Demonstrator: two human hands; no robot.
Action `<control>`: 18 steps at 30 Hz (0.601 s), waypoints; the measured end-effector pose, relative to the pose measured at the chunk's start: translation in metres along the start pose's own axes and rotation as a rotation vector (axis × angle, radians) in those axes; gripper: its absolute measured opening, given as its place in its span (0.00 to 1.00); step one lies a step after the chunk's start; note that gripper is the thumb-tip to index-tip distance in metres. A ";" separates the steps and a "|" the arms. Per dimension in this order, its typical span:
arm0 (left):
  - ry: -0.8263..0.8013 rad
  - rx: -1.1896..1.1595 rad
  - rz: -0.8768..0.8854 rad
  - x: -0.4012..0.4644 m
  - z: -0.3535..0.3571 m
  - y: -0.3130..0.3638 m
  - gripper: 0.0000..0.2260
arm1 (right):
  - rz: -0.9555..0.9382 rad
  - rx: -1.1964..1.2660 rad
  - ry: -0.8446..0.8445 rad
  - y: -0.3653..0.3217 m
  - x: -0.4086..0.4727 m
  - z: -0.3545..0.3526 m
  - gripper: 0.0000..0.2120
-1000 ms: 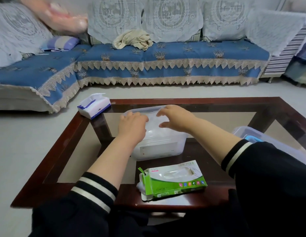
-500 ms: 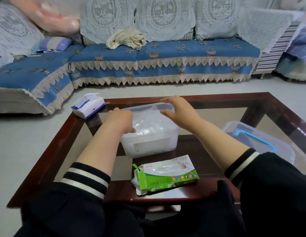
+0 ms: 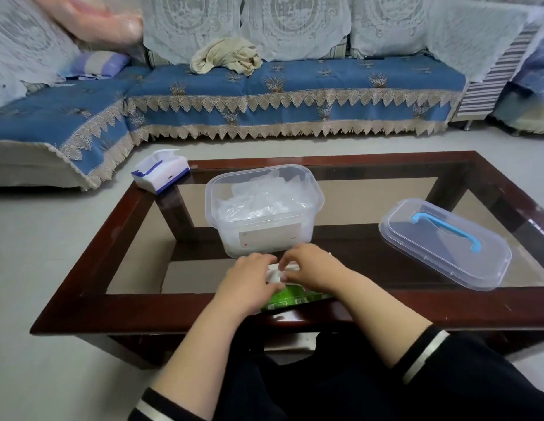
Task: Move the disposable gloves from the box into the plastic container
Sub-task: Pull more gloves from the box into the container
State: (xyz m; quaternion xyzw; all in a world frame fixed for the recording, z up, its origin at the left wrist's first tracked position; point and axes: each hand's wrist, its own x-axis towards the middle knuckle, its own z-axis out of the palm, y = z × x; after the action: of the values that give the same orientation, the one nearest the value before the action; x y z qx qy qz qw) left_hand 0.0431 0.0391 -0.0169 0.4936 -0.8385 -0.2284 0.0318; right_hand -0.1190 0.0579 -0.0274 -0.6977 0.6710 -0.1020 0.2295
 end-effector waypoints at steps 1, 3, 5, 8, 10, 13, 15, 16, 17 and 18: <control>-0.056 0.048 -0.016 0.001 0.009 -0.004 0.27 | 0.026 0.002 0.007 0.002 0.001 0.005 0.11; -0.125 0.067 -0.048 0.003 0.021 -0.009 0.31 | 0.045 -0.003 0.039 0.004 0.000 0.010 0.09; -0.165 0.045 -0.060 0.007 0.028 -0.012 0.31 | 0.032 -0.012 0.071 0.005 -0.002 0.011 0.07; -0.172 0.004 -0.064 0.011 0.033 -0.015 0.30 | 0.024 -0.022 0.111 0.007 -0.005 0.010 0.06; -0.180 -0.035 -0.066 0.014 0.035 -0.018 0.30 | 0.002 -0.092 0.152 0.006 -0.006 0.010 0.08; -0.158 -0.044 -0.068 0.016 0.035 -0.019 0.29 | -0.021 -0.149 0.251 0.003 -0.008 0.010 0.10; -0.146 -0.032 -0.067 0.017 0.035 -0.018 0.26 | 0.006 -0.059 0.295 0.000 -0.011 0.010 0.09; -0.144 -0.033 -0.067 0.017 0.035 -0.017 0.25 | 0.016 -0.001 0.323 -0.001 -0.013 0.009 0.08; -0.146 -0.038 -0.071 0.017 0.035 -0.016 0.24 | 0.016 0.053 0.352 -0.003 -0.015 0.008 0.08; -0.153 -0.045 -0.076 0.017 0.035 -0.016 0.24 | 0.011 0.096 0.382 -0.005 -0.017 0.007 0.08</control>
State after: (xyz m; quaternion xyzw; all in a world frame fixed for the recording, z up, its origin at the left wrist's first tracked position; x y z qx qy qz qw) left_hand 0.0380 0.0304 -0.0577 0.5054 -0.8137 -0.2855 -0.0301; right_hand -0.1130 0.0753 -0.0282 -0.6504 0.7004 -0.2630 0.1316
